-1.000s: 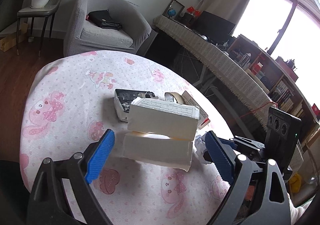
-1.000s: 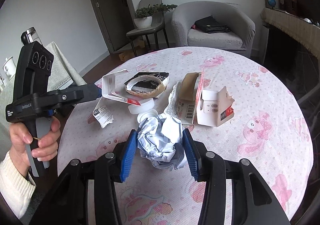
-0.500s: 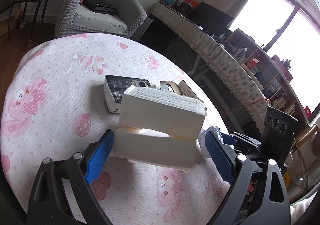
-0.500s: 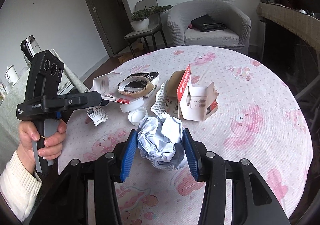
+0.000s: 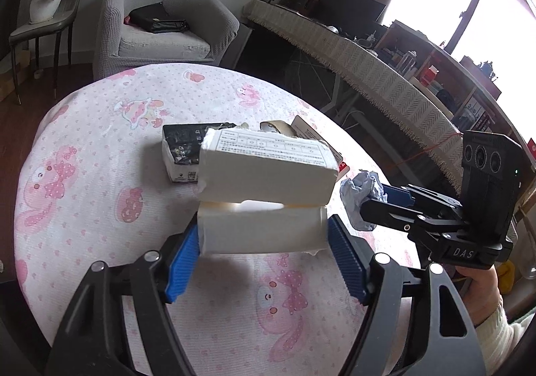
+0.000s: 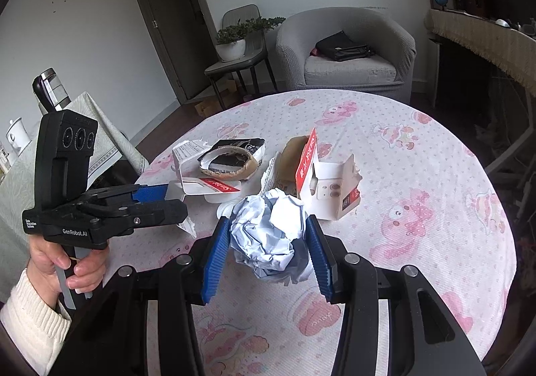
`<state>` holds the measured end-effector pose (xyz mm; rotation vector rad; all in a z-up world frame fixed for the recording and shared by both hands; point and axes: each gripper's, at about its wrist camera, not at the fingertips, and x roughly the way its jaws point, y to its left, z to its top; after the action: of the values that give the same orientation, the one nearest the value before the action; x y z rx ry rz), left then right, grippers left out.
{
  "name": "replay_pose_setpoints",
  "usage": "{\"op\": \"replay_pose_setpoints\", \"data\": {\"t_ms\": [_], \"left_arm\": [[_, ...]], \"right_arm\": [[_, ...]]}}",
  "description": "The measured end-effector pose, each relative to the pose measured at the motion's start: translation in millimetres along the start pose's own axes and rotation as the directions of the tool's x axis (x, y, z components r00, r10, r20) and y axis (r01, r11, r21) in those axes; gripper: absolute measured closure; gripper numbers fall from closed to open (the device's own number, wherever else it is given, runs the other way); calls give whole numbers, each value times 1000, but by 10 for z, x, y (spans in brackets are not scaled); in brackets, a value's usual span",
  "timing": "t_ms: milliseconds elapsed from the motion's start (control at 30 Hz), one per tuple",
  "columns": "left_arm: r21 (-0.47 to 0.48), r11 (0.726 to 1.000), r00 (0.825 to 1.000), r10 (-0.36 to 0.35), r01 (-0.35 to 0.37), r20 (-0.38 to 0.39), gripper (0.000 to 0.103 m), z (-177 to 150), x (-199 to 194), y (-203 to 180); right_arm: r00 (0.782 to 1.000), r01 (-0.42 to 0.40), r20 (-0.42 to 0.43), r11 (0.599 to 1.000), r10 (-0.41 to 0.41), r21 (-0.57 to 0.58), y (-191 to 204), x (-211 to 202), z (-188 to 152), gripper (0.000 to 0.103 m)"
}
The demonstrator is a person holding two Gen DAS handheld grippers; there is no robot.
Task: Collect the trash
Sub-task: 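Carry the tissue boxes and paper ball over the green bin and release both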
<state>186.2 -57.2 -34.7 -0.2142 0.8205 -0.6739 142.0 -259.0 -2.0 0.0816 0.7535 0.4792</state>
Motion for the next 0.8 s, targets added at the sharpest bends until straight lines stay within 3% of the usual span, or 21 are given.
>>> {"op": "replay_pose_setpoints", "data": {"t_ms": [500,667,800], "left_arm": [[0,997,990,74,-75,124,28,-64,-731,74],[-33,988,972,153,-150,179,28,-99,-1015,220],[-63,970,947,242,-234,210,28,-148,-1259,391]], "right_arm": [[999,-28,26,1000,28,-10,458,190,249,56],[998,-53,19,998,53,-30,704,326,304,56],[997,-73,12,996,74,-50,906,423,338,56]]}}
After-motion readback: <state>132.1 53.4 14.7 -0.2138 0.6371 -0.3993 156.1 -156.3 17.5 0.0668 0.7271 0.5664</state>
